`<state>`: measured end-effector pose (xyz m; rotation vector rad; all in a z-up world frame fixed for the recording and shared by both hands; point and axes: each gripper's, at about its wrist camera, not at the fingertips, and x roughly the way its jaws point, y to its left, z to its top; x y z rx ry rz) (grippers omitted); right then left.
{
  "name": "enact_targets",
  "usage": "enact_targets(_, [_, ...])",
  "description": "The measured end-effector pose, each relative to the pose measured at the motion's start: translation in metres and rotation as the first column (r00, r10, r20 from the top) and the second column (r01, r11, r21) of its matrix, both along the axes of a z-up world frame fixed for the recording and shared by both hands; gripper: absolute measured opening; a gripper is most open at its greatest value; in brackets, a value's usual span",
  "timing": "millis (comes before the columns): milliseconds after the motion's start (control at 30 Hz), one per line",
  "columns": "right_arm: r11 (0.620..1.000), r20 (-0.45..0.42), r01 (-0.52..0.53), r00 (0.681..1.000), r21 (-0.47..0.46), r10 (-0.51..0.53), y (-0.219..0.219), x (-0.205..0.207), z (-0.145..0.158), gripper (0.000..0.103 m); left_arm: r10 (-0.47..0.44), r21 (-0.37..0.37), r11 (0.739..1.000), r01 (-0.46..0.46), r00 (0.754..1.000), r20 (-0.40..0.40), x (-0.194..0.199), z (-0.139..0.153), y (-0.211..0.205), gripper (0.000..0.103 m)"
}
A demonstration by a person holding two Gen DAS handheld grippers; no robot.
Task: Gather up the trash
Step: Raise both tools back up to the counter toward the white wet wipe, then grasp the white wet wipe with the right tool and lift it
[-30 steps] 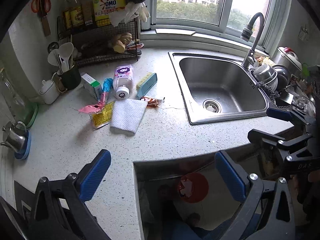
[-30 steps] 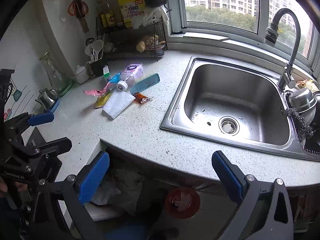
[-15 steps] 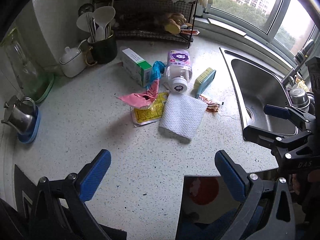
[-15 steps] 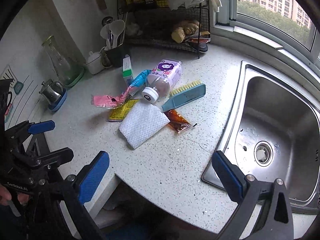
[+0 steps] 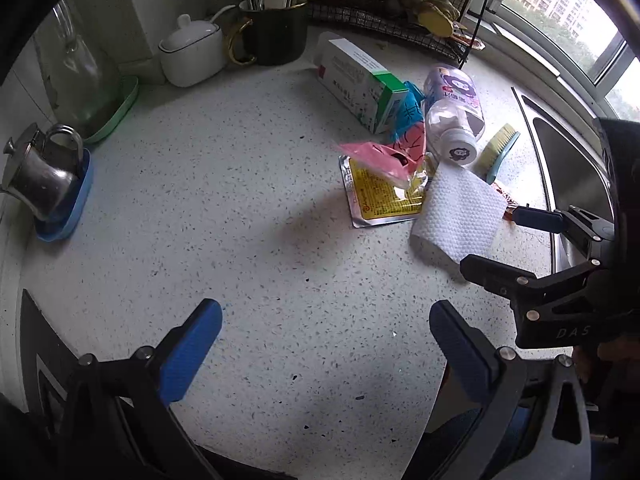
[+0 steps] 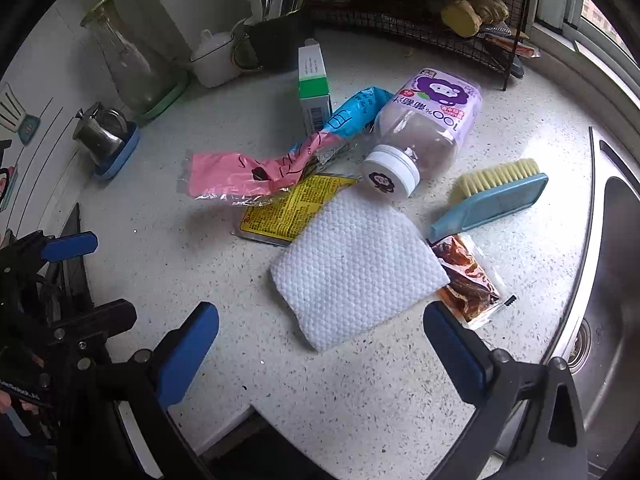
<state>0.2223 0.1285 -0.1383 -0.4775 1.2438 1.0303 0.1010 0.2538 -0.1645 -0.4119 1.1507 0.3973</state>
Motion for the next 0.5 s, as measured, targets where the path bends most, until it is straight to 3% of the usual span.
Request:
enact_targets(233, [0.998,0.006,-0.04,0.999,-0.042,0.04,0.016,0.006,-0.021,0.1,0.01,-0.024,1.0,-0.011,1.0,-0.028,0.005,-0.018,0.015,0.103])
enact_targets(300, [0.997,0.006,-0.049,0.999,-0.056,0.05,0.022,0.006,-0.025,0.086,0.003,-0.024,1.0,-0.004,0.999,-0.034,0.008,-0.021,0.018,0.103])
enact_targets(367, [0.996,0.029,-0.062,0.998,-0.062,0.064,0.025,0.004,-0.026,0.086,-0.007,-0.024,1.0,0.006,0.999,-0.034,0.01,-0.022,0.019,0.103])
enact_targets(433, [0.992,0.087,-0.09,0.991,-0.09,0.097,0.026,-0.002,-0.026,0.078,-0.014,-0.03,0.999,0.014,1.0,-0.026,0.012,-0.022,0.021,0.103])
enact_targets(500, [0.985,0.15,-0.129,0.978,-0.112,0.145,0.026,-0.01,-0.025,0.059,-0.009,-0.038,0.999,0.008,1.0,-0.017,0.013,-0.021,0.023,0.103])
